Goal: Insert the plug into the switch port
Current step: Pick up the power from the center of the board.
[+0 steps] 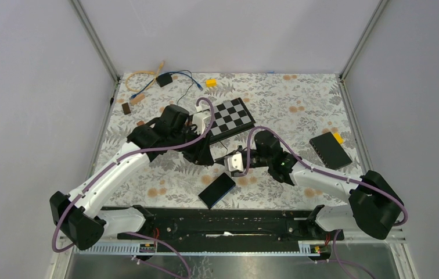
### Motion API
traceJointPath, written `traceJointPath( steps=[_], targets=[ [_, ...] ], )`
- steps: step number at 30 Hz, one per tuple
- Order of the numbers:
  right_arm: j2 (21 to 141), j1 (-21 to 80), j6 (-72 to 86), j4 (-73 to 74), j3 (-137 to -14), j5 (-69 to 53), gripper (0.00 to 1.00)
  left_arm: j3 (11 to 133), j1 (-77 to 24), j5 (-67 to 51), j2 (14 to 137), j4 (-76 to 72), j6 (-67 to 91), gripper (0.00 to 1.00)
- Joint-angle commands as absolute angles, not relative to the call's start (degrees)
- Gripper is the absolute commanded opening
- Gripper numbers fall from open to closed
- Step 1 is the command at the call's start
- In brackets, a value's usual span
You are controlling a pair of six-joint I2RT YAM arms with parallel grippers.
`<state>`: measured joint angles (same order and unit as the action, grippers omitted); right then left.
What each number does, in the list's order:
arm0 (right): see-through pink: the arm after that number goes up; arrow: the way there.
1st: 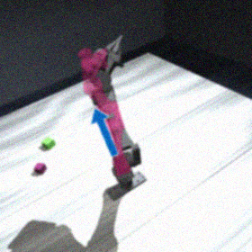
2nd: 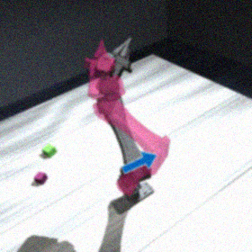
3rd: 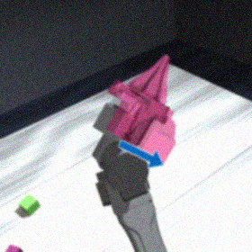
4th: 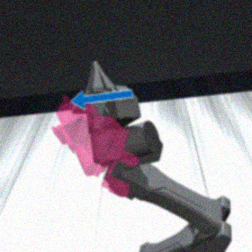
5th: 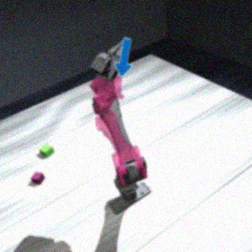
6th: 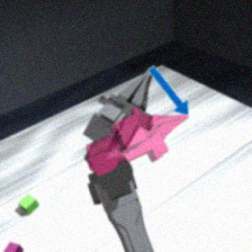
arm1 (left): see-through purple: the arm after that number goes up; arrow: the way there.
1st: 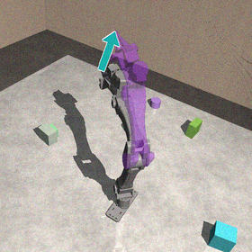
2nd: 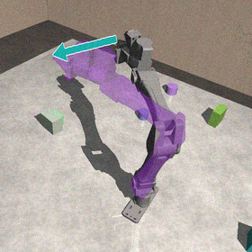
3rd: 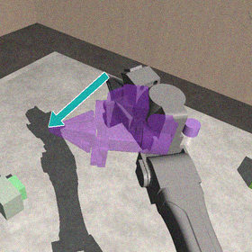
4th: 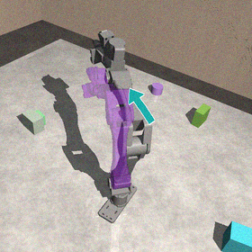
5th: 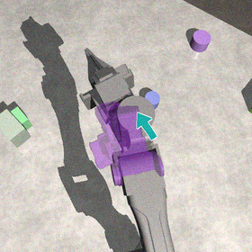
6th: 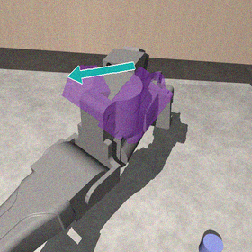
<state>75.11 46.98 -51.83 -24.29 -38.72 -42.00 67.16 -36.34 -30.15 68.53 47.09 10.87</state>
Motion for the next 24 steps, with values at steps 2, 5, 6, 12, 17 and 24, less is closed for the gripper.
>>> traceJointPath(
  steps=[2, 5, 6, 12, 17, 24],
  targets=[
    [73.56, 47.45, -48.59, -29.33, -38.68, -39.67, 0.0, 67.82, -37.2, -33.35, 68.8, 45.66, 10.55, 0.35],
    [73.43, 47.46, -48.13, -30.36, -38.45, -38.91, 0.0, 67.63, -37.49, -32.36, 68.98, 45.7, 10.45, 0.38],
    [73.35, 47.46, -48.08, -30.55, -38.41, -38.86, 0.0, 67.56, -37.52, -32.24, 69.07, 45.7, 10.46, 0.38],
    [72.88, 47.38, -47.89, -30.5, -38.22, -38.98, 0.0, 67.46, -37.79, -30.72, 69.34, 45.7, 10.55, 0.39],
    [72.0, 47.46, -48.16, -30.06, -37.22, -38.73, 0.0, 67.91, -37.79, -29.28, 69.13, 45.7, 10.46, 0.36],
    [71.28, 47.46, -48.51, -29.21, -36.7, -38.06, 0.0, 68.36, -37.78, -29.18, 69.66, 45.7, 10.42, 0.13]
  ],
)
